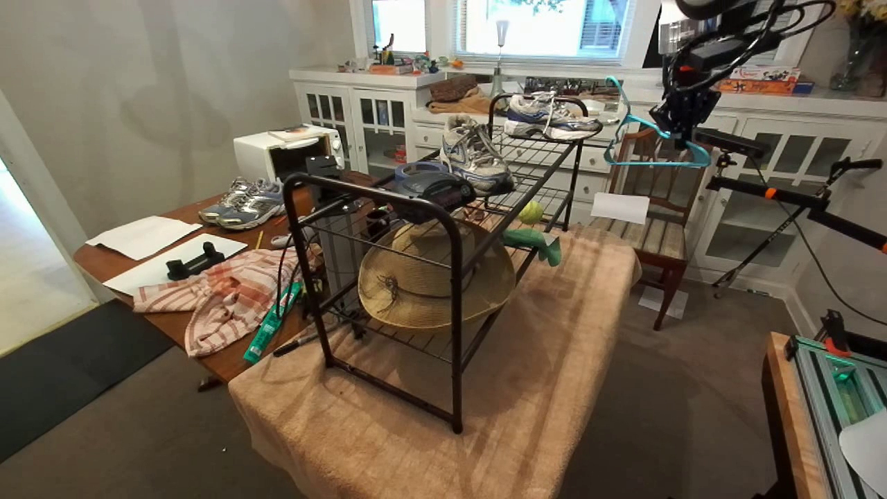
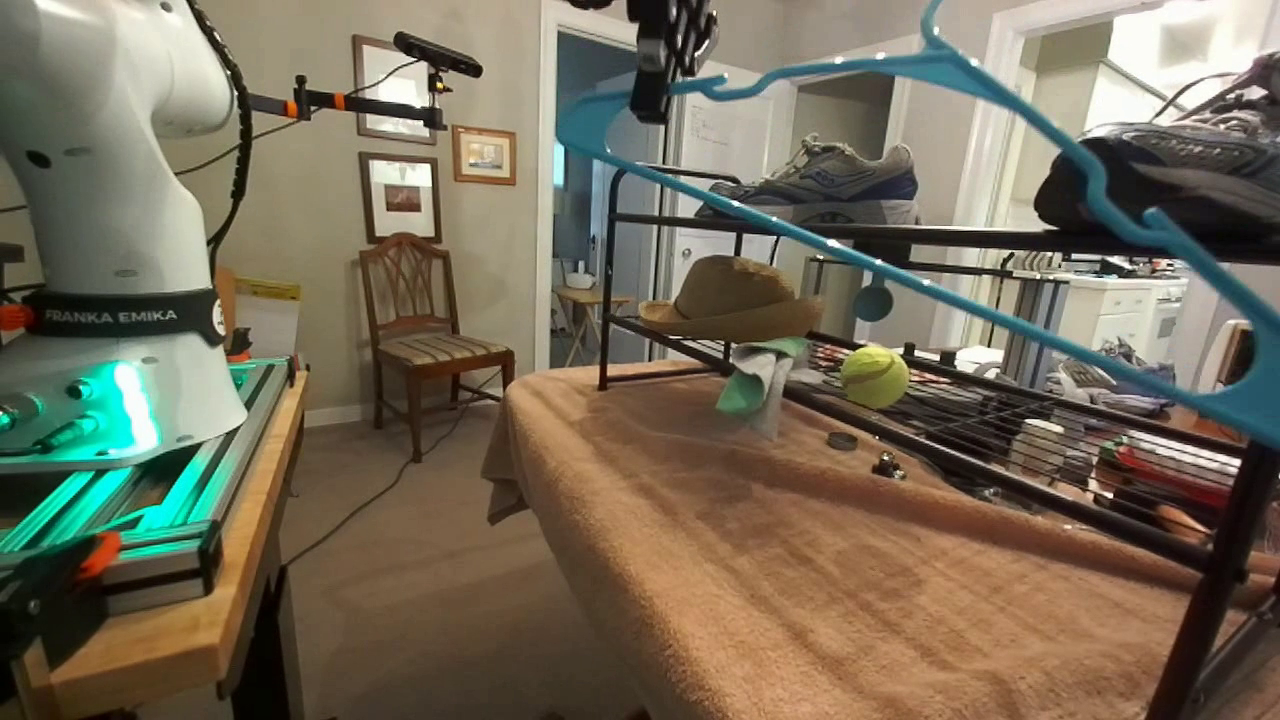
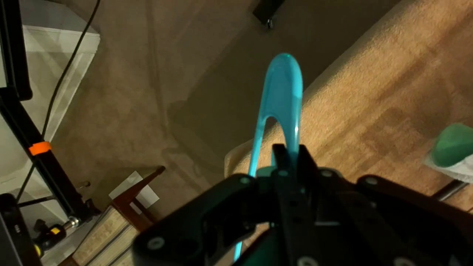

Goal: Hang the clothing hanger on the rack

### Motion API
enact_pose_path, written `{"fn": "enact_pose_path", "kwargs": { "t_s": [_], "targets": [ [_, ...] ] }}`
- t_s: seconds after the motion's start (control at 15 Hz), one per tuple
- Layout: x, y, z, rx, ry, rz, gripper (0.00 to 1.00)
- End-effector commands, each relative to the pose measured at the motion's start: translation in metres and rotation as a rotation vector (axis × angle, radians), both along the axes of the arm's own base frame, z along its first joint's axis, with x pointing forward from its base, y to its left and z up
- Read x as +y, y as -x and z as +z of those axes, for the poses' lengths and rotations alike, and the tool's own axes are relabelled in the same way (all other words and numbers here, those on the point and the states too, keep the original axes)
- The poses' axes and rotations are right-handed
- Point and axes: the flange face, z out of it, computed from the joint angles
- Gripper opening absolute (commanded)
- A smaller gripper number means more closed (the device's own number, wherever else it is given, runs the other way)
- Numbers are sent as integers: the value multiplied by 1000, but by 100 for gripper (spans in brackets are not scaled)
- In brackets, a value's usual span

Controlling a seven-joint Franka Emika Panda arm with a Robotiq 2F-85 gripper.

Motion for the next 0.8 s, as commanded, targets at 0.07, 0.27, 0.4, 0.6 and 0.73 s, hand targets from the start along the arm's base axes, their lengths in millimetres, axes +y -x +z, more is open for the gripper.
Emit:
{"fn": "enact_pose_path", "kwargs": {
  "t_s": [0.07,0.27,0.4,0.6,0.73],
  "targets": [
    [17,-10,-33,138,-10,60,2],
    [25,-16,-50,216,4,95,2],
    [27,-20,-56,258,-4,119,2],
    [26,-24,-59,298,-23,158,2],
    [24,-26,-58,308,-41,196,2]
  ]
}}
